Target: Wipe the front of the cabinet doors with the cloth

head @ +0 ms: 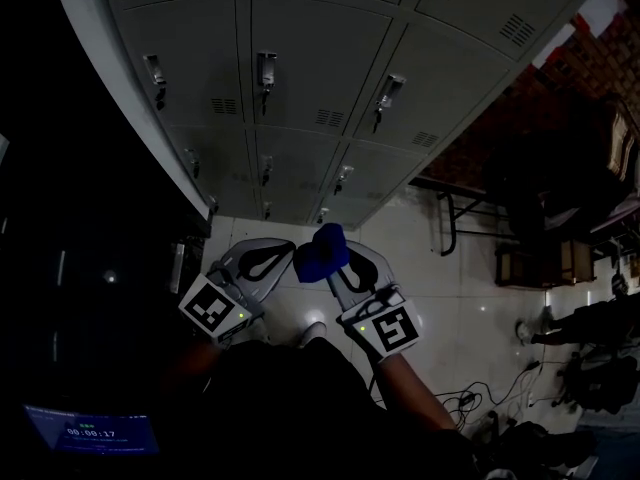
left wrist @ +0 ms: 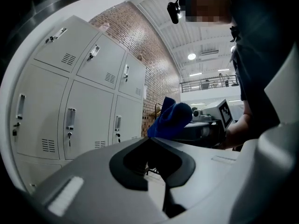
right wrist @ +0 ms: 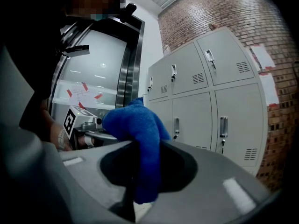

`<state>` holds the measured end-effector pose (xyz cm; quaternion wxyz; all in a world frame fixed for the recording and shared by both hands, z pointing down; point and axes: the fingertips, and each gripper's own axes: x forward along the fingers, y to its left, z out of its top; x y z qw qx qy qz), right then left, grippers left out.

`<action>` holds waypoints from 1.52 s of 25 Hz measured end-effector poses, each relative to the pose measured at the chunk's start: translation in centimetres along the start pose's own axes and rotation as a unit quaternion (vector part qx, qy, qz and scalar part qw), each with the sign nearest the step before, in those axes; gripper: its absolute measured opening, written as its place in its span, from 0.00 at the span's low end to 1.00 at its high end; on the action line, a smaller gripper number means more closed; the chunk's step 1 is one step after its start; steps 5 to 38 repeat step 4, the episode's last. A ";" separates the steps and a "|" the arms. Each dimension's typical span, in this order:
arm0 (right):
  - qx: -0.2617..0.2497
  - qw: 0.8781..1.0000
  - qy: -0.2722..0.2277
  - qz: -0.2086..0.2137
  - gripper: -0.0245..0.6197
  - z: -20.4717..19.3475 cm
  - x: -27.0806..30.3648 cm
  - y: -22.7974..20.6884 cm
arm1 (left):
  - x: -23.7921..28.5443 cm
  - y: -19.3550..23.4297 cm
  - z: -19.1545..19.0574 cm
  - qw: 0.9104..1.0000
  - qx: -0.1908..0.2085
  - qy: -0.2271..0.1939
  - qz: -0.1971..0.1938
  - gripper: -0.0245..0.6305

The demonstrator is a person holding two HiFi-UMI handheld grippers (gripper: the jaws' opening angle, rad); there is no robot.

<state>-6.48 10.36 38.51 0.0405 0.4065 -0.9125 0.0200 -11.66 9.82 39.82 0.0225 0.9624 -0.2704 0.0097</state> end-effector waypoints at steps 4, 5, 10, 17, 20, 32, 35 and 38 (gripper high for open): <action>0.000 1.000 0.002 -0.001 0.17 -0.1 -0.4 -0.1 | 0.1 -0.5 -0.2 1.000 0.001 0.005 -0.005 0.04; 0.000 1.000 0.002 -0.001 0.17 -0.1 -0.4 -0.1 | 0.1 -0.5 -0.2 1.000 0.001 0.005 -0.005 0.04; 0.000 1.000 0.002 -0.001 0.17 -0.1 -0.4 -0.1 | 0.1 -0.5 -0.2 1.000 0.001 0.005 -0.005 0.04; 0.000 1.000 0.002 -0.001 0.17 -0.1 -0.4 -0.1 | 0.1 -0.5 -0.2 1.000 0.001 0.005 -0.005 0.04; 0.000 1.000 0.002 -0.001 0.17 -0.1 -0.4 -0.1 | 0.1 -0.5 -0.2 1.000 0.001 0.005 -0.005 0.04; 0.000 1.000 0.002 -0.001 0.17 -0.1 -0.4 -0.1 | 0.1 -0.5 -0.2 1.000 0.001 0.005 -0.005 0.04; 0.000 1.000 0.002 -0.001 0.17 -0.1 -0.4 -0.1 | 0.1 -0.5 -0.2 1.000 0.001 0.005 -0.005 0.04; 0.000 1.000 0.002 -0.001 0.17 -0.1 -0.4 -0.1 | 0.1 -0.5 -0.2 1.000 0.001 0.005 -0.005 0.04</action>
